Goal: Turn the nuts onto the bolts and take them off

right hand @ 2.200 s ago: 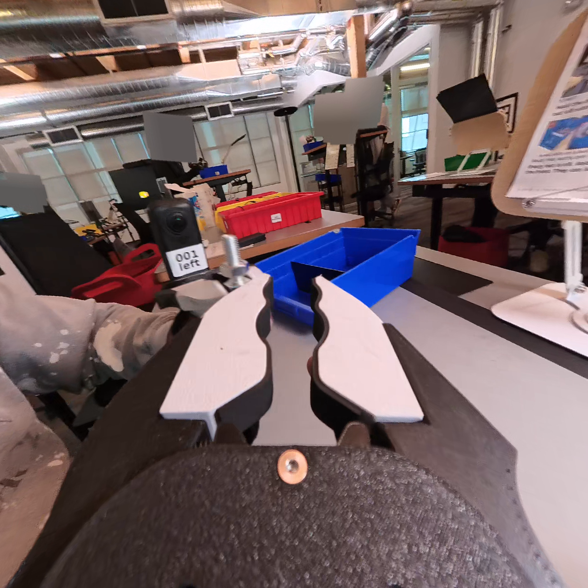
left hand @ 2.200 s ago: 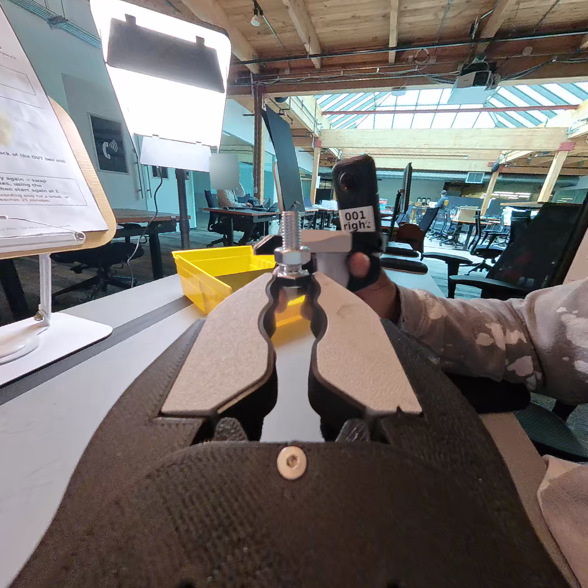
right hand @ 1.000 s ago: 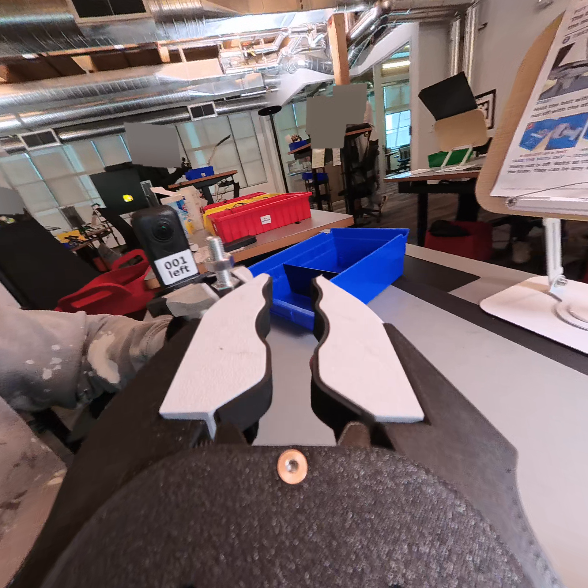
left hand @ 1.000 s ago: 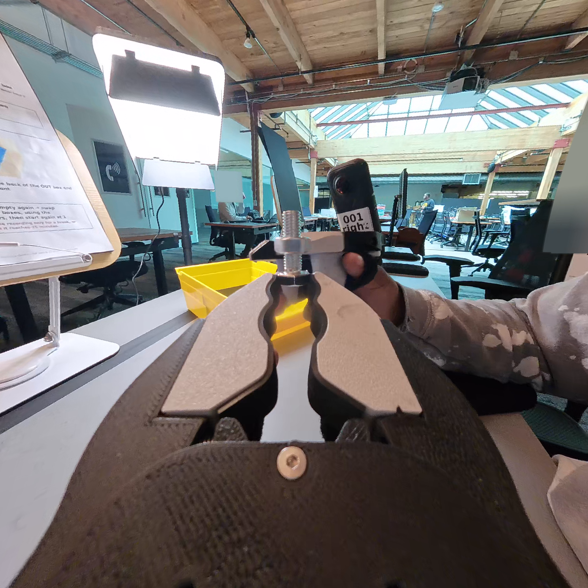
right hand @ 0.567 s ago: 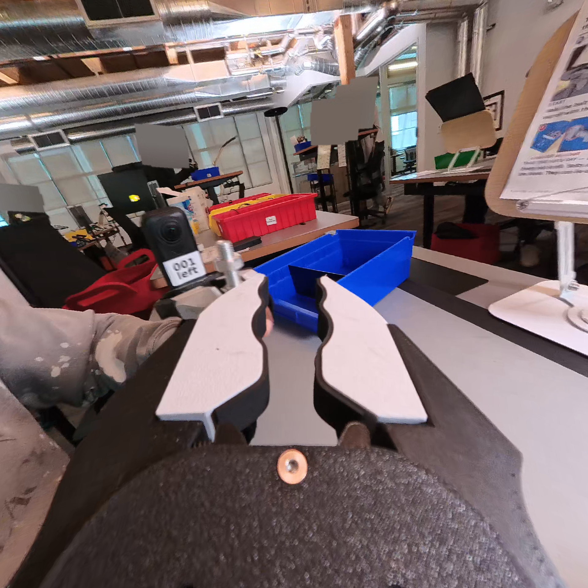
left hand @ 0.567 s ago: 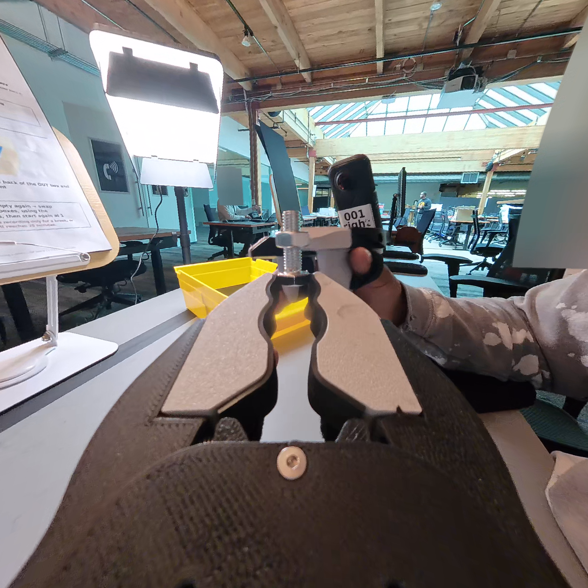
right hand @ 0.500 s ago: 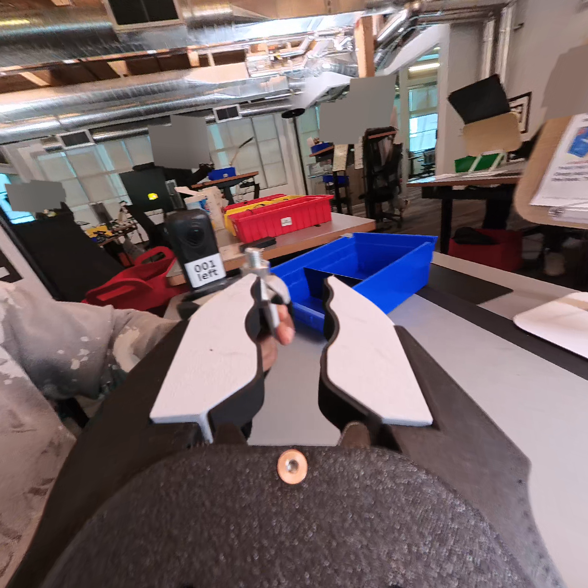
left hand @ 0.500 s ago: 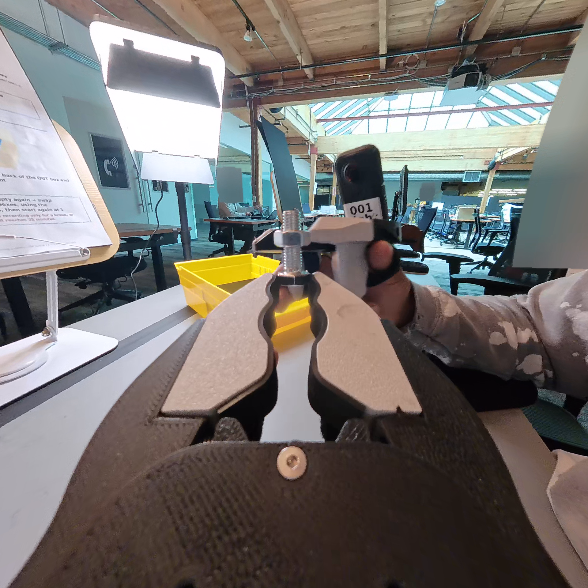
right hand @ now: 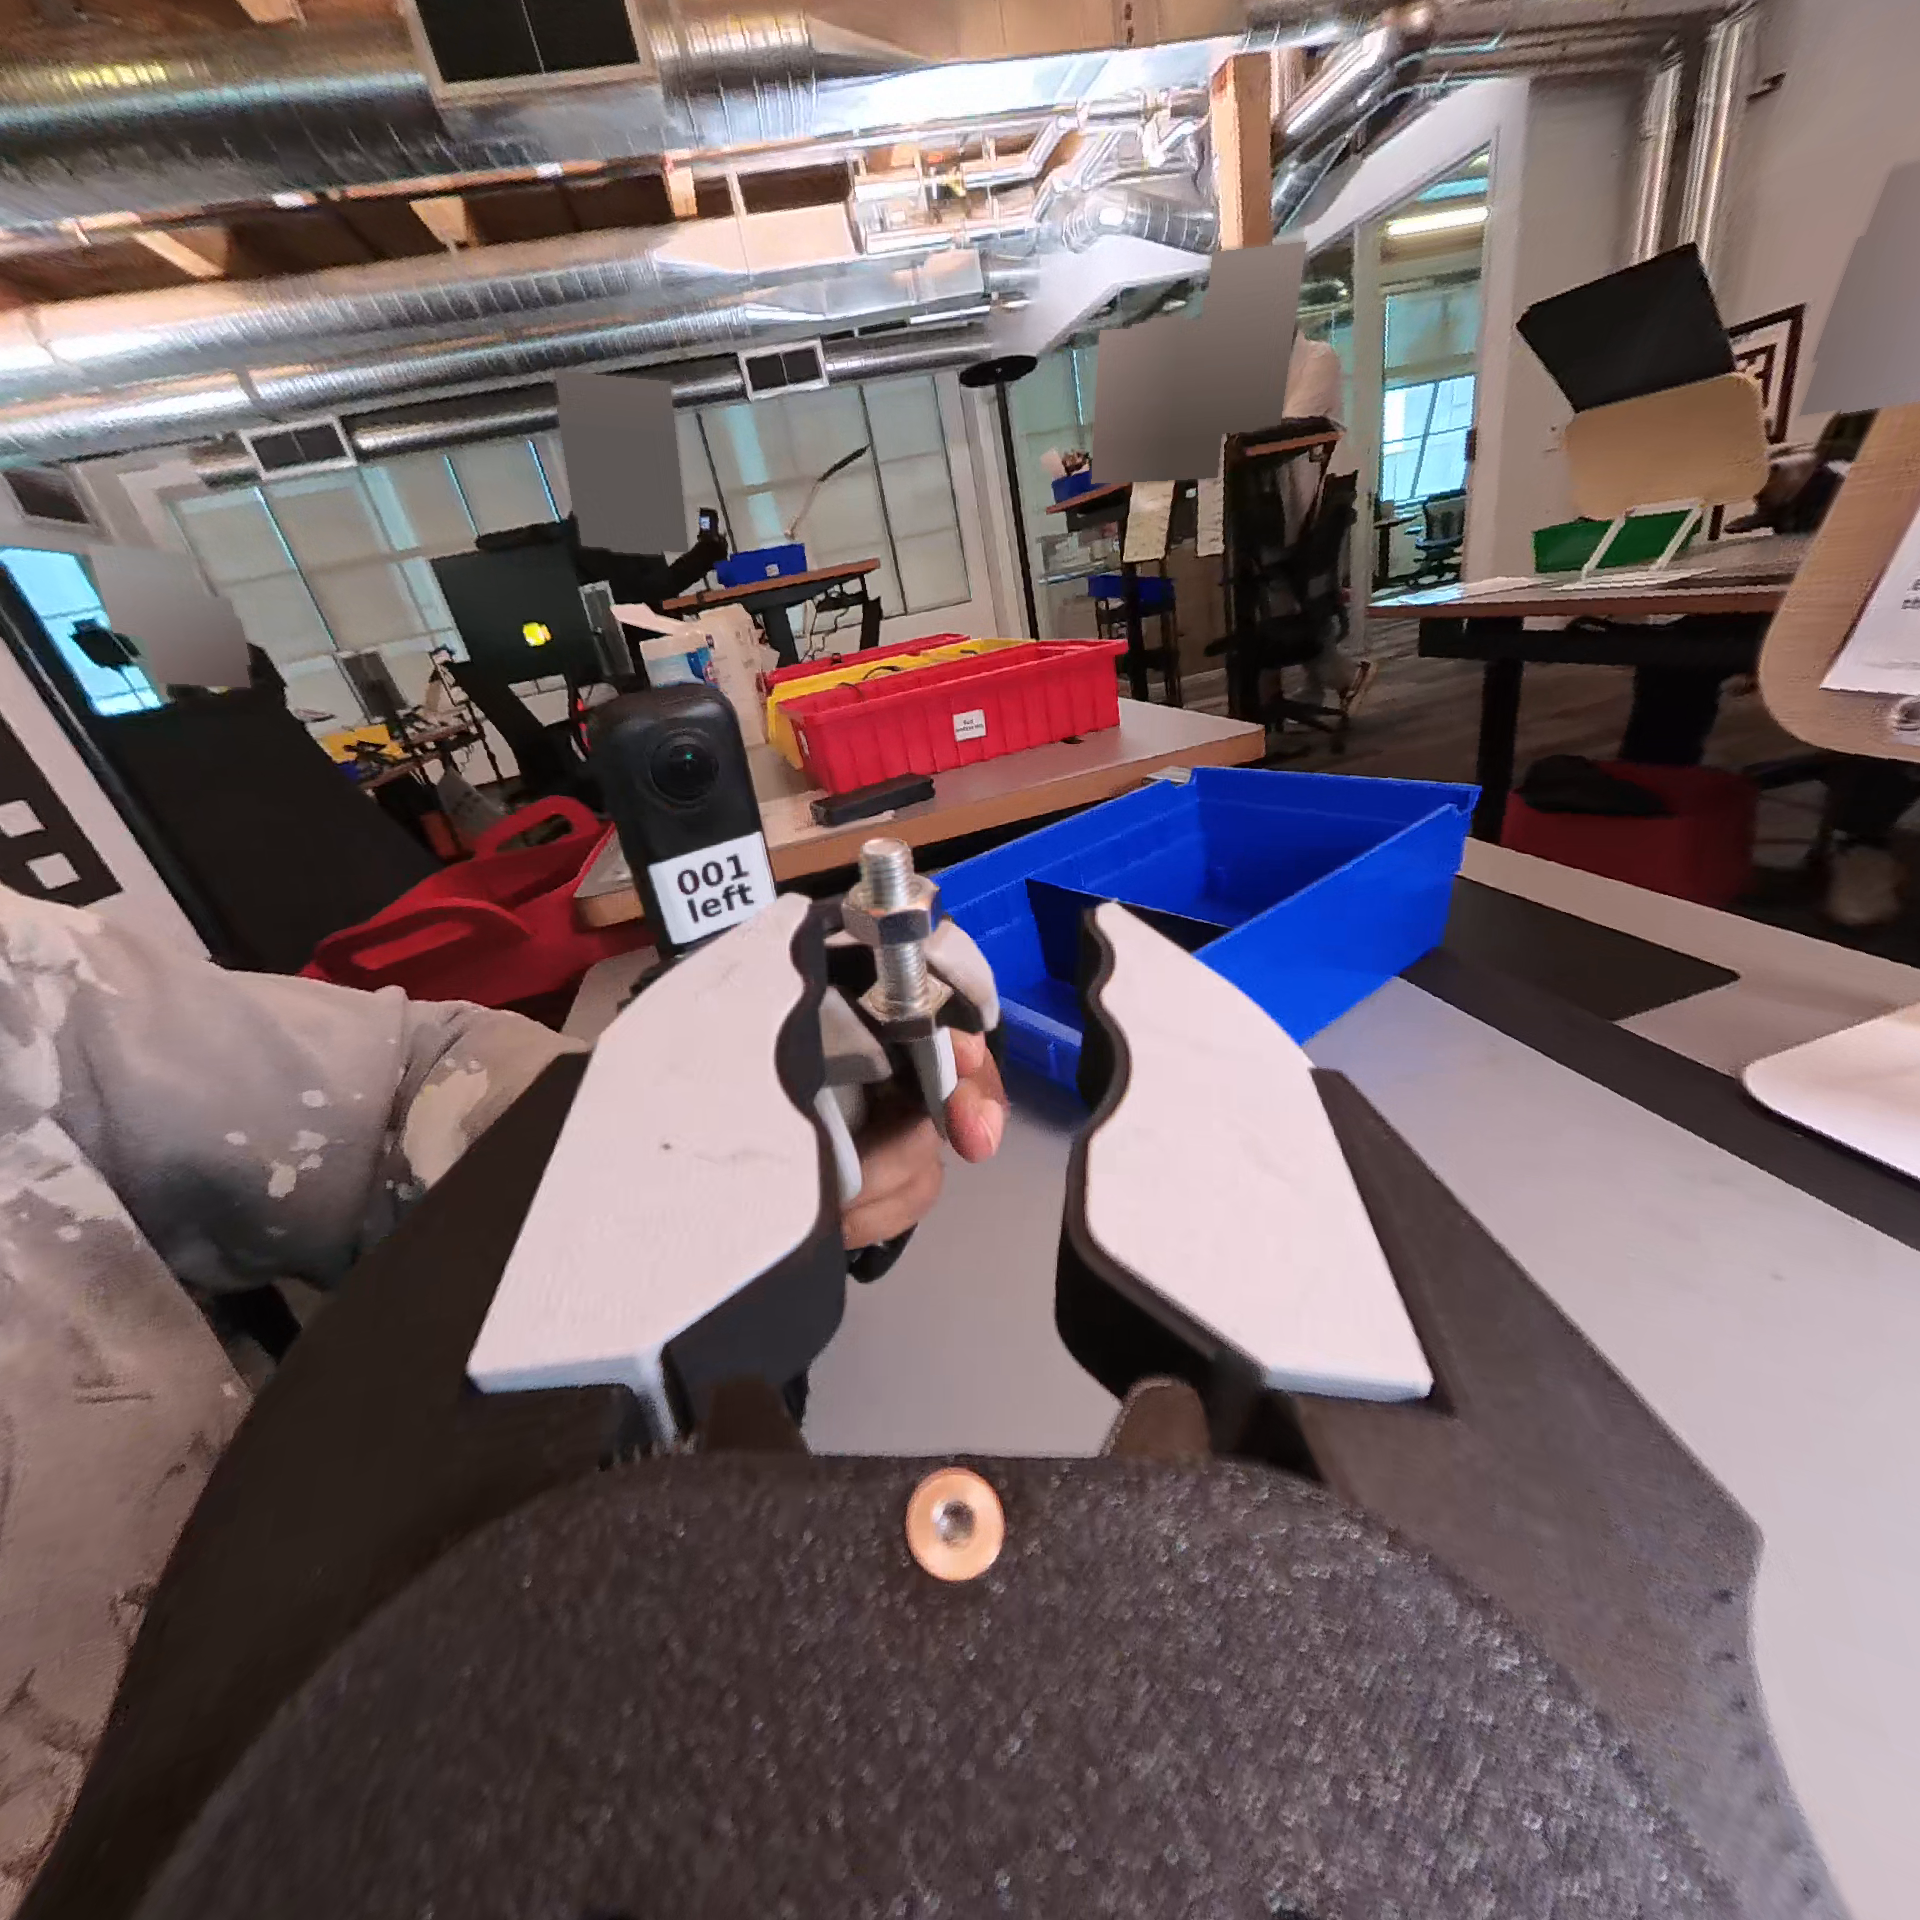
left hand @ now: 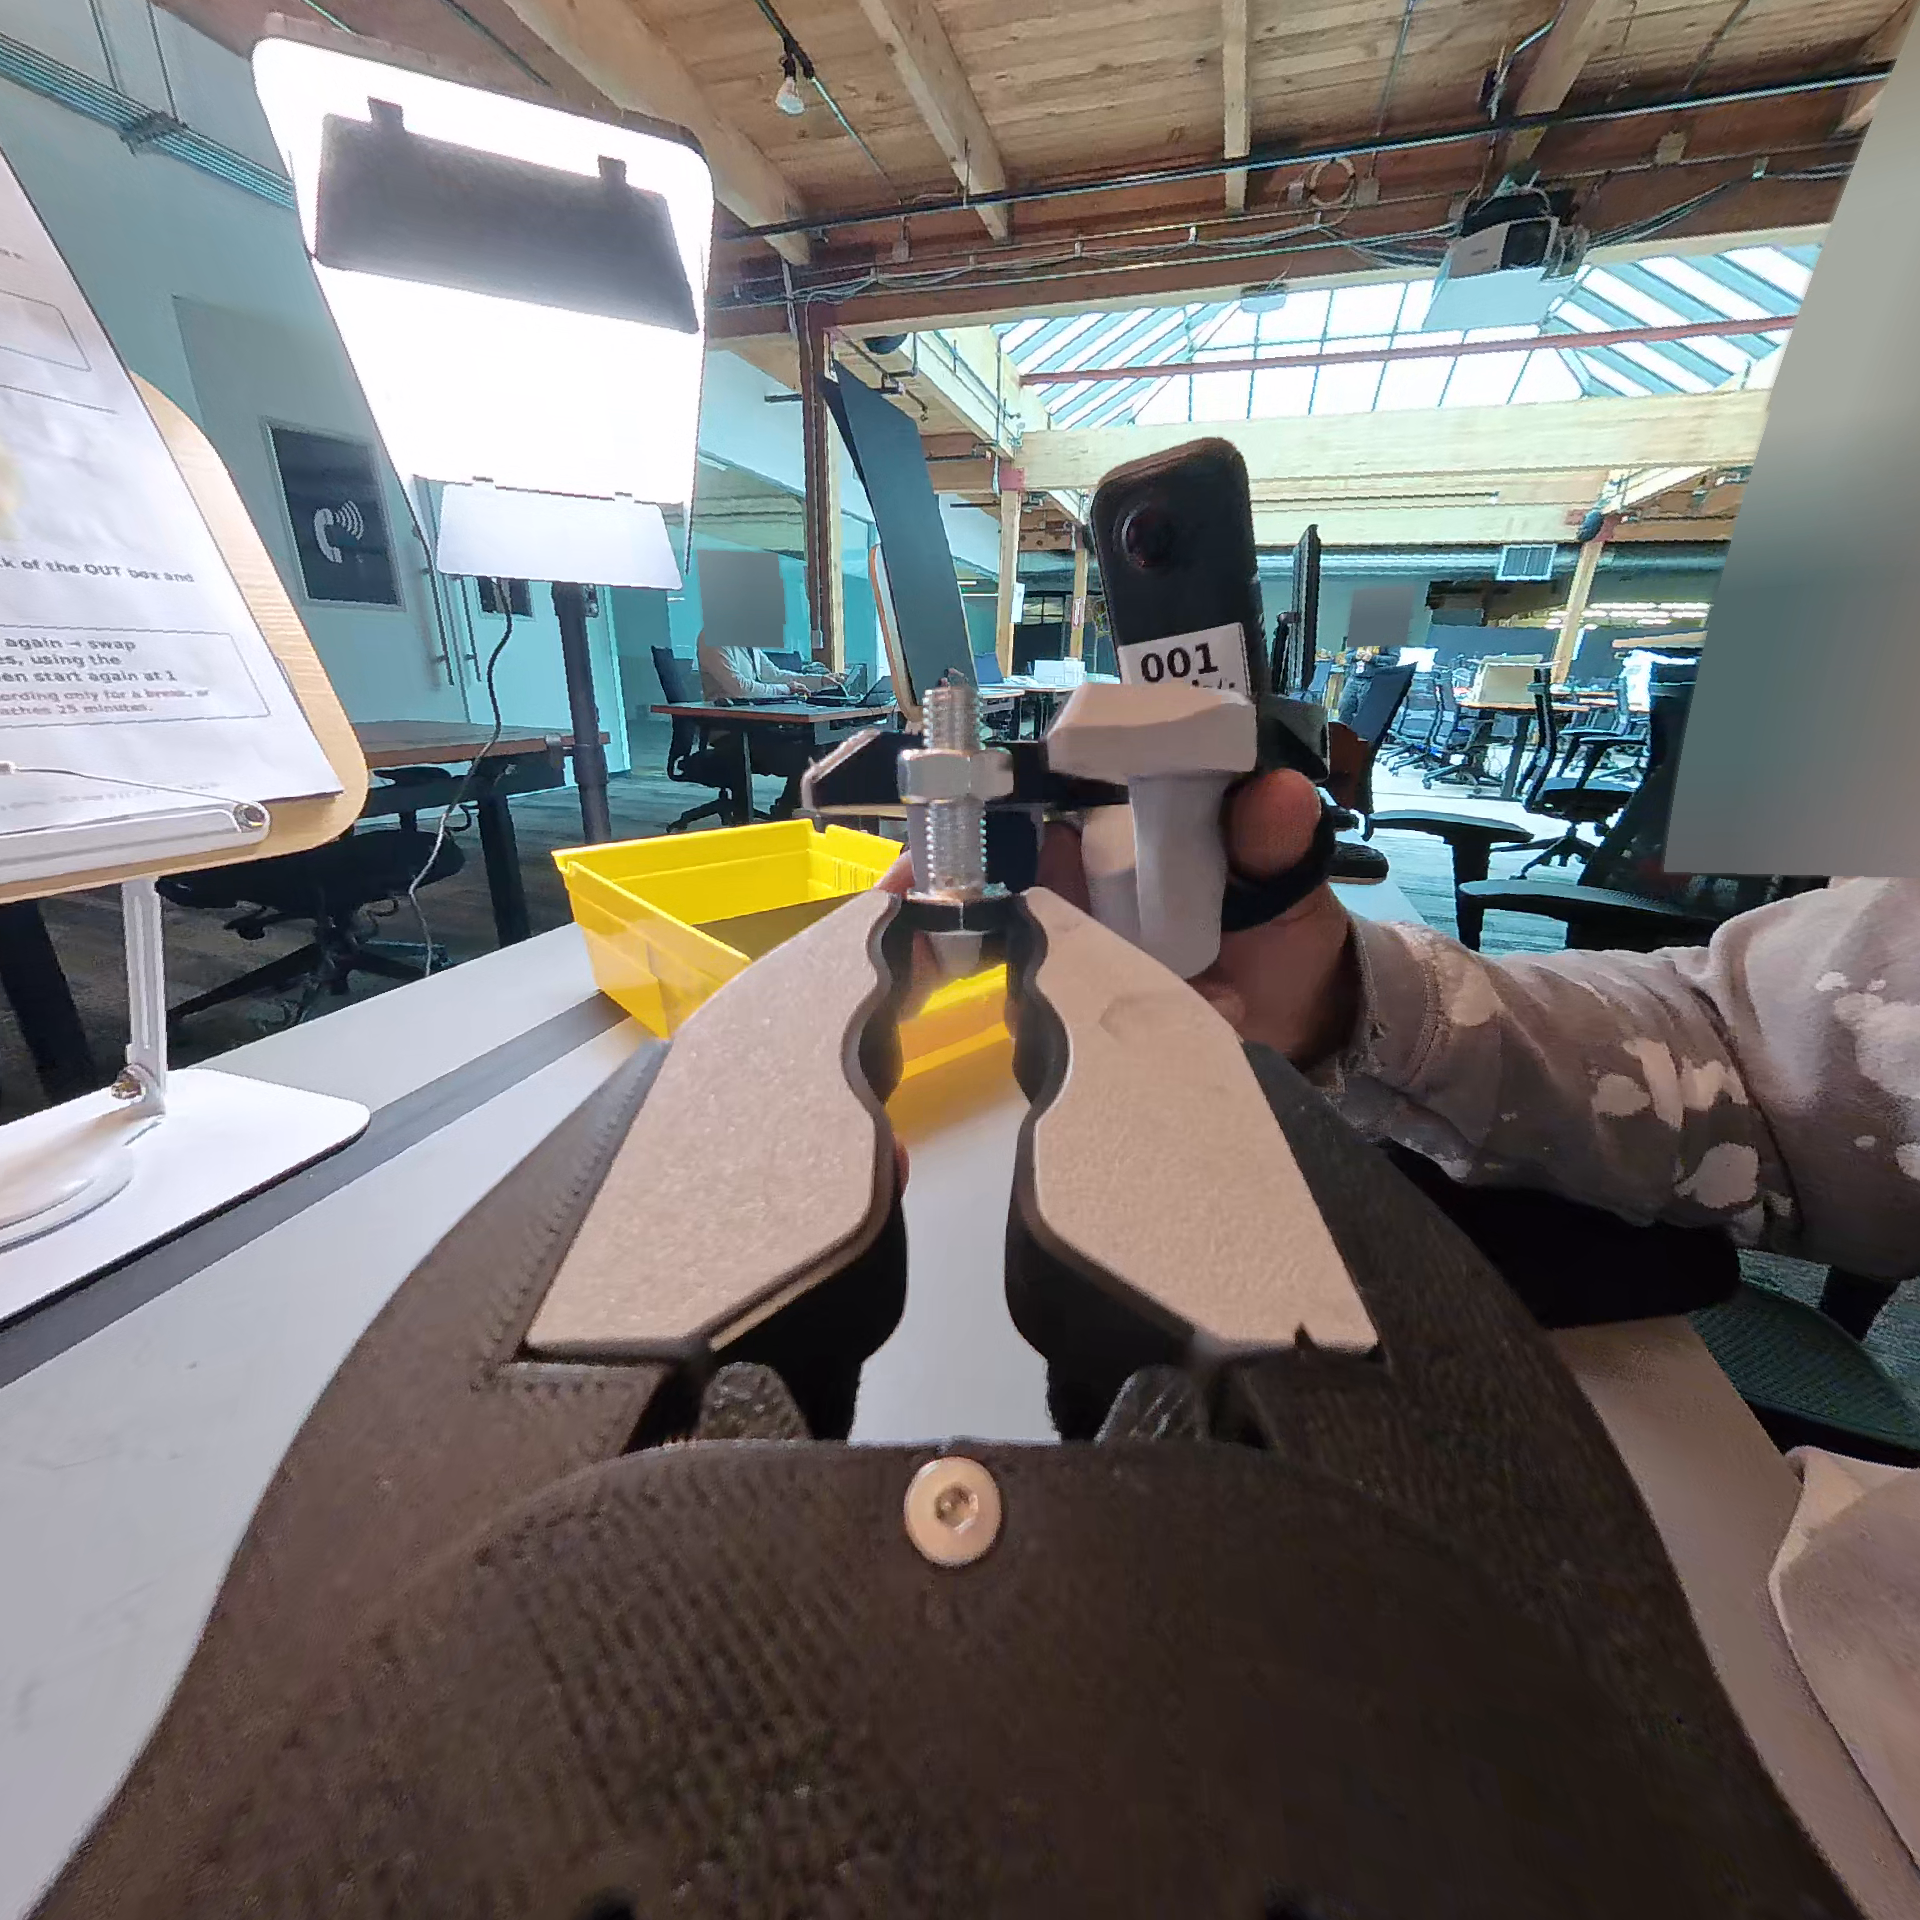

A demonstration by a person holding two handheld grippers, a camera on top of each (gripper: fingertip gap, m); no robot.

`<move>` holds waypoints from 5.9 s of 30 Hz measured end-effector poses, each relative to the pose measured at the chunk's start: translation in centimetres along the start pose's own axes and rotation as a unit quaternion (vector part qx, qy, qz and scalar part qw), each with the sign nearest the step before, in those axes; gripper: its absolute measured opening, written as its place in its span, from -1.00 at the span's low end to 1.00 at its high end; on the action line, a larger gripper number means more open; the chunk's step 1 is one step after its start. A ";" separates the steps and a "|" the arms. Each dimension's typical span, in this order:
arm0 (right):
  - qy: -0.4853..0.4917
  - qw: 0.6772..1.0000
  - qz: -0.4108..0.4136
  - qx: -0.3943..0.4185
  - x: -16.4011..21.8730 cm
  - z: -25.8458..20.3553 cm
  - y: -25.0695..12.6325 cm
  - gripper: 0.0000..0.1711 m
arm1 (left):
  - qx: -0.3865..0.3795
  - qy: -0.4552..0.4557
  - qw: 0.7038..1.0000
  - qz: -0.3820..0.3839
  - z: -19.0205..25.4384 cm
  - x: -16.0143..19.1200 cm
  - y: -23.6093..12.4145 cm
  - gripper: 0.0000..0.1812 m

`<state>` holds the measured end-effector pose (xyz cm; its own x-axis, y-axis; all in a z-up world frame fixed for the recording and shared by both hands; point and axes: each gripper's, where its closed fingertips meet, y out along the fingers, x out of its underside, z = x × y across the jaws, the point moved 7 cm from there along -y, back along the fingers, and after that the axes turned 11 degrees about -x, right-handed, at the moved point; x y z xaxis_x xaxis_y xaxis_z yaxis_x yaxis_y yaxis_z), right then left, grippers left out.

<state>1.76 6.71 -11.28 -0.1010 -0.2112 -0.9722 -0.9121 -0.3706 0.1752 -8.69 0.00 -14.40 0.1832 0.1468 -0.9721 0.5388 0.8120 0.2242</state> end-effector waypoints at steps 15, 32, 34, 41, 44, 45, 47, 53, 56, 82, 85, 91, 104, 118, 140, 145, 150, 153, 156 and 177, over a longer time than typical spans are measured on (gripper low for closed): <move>-0.014 0.999 -0.008 0.027 -0.2 0.2 -0.3 -0.53 | 0.003 -0.008 1.000 0.000 0.0 -0.1 -0.1 -0.80; 0.002 0.999 0.020 0.036 -0.9 0.9 -1.5 -0.59 | 0.011 -0.006 1.000 0.008 0.2 -0.5 -0.1 -0.80; -0.007 1.000 0.006 0.014 -0.7 0.1 -0.6 -0.47 | 0.009 -0.005 1.000 0.004 0.1 -0.2 -0.1 -0.80; -0.003 0.998 0.009 0.062 -0.8 1.2 -1.4 -0.71 | 0.013 -0.002 1.000 0.008 0.1 -0.6 -0.2 -0.80; -0.002 0.999 0.012 0.045 -1.0 0.8 -1.4 -0.58 | 0.011 -0.008 1.000 0.003 0.1 -0.3 -0.1 -0.80; -0.006 0.999 0.011 0.032 -1.0 0.3 -1.0 -0.55 | 0.010 -0.007 1.000 0.000 0.1 -0.1 0.0 -0.80; -0.009 1.000 -0.001 0.012 -0.7 -0.4 -0.1 -0.47 | 0.012 -0.006 1.000 -0.003 0.2 0.0 0.1 -0.80; -0.011 0.998 0.011 0.064 -0.9 1.1 -1.6 -0.71 | 0.013 -0.005 1.000 0.008 0.1 -0.6 -0.2 -0.80; -0.011 0.999 0.011 0.049 -1.1 0.8 -1.6 -0.58 | 0.011 -0.008 1.000 0.005 0.1 -0.5 -0.1 -0.80; -0.022 0.999 0.025 0.023 -1.5 -0.3 -1.0 -0.56 | 0.020 -0.009 1.000 0.010 0.5 -0.6 -0.1 -0.80; -0.028 1.000 0.003 0.011 -1.1 -1.1 0.2 -0.49 | 0.023 -0.004 1.000 0.005 0.7 -0.4 0.0 -0.80; -0.030 0.998 0.019 0.053 -1.5 0.3 -1.5 -0.69 | 0.021 -0.011 1.000 0.020 0.4 -1.1 -0.3 -0.80; -0.034 0.998 0.016 0.055 -1.6 0.1 -1.3 -0.70 | 0.023 -0.007 1.000 0.014 0.5 -0.9 -0.2 -0.80; -0.037 0.999 0.010 0.016 -1.6 -1.2 -0.2 -0.61 | 0.025 -0.013 1.000 0.013 0.6 -0.6 -0.1 -0.80; -0.050 0.998 0.009 0.024 -1.8 -1.0 -0.9 -0.62 | 0.022 -0.008 1.000 0.015 0.6 -0.7 -0.2 -0.80; -0.055 0.998 -0.002 0.011 -1.5 -1.8 0.2 -0.59 | 0.024 -0.002 1.000 0.005 0.9 -0.3 0.0 -0.80; -0.048 0.999 -0.001 0.016 -1.5 -1.3 -0.2 -0.60 | 0.020 -0.007 1.000 0.009 0.7 -0.5 -0.1 -0.80; -0.053 0.998 0.008 0.040 -1.8 -0.7 -1.0 -0.70 | 0.020 -0.002 1.000 0.017 0.6 -0.8 -0.3 -0.80; -0.049 0.998 0.015 0.039 -2.0 -0.6 -1.2 -0.68 | 0.020 -0.006 1.000 0.015 0.6 -0.7 -0.2 -0.80; -0.054 0.999 -0.008 0.004 -1.6 -1.6 0.0 -0.60 | 0.025 -0.015 1.000 0.004 0.6 -0.2 0.0 -0.80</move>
<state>2.60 5.59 -9.53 -0.1278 -0.1072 -0.9860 -0.9169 -0.3663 0.1587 -8.21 -0.41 -14.22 0.2126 0.1361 -0.9676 0.5779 0.7810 0.2368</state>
